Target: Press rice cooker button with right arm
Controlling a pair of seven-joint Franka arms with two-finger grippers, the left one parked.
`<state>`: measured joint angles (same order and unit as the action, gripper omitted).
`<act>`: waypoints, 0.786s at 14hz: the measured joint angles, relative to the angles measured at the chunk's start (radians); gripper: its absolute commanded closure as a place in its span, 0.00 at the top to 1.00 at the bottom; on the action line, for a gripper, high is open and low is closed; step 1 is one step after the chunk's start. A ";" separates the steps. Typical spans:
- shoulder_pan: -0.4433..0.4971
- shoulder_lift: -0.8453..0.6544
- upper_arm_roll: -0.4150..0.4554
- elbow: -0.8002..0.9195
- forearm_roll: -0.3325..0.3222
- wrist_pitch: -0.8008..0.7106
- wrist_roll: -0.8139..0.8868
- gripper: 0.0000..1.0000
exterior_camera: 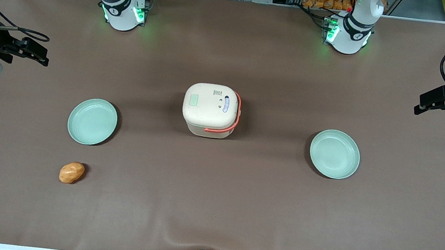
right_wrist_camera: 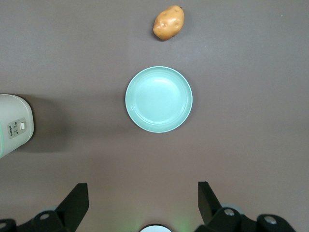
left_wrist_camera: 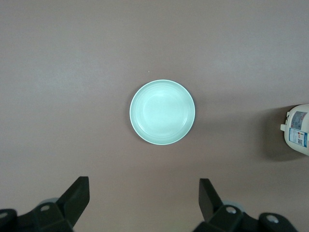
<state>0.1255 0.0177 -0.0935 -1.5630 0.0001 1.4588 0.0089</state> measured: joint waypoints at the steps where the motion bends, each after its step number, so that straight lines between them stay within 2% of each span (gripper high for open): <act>1: 0.000 0.000 0.000 0.000 0.000 0.000 0.000 1.00; 11: 0.002 0.000 0.001 0.000 0.006 -0.016 0.000 1.00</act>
<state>0.1279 0.0176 -0.0930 -1.5631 0.0060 1.4425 0.0085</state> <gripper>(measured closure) 0.000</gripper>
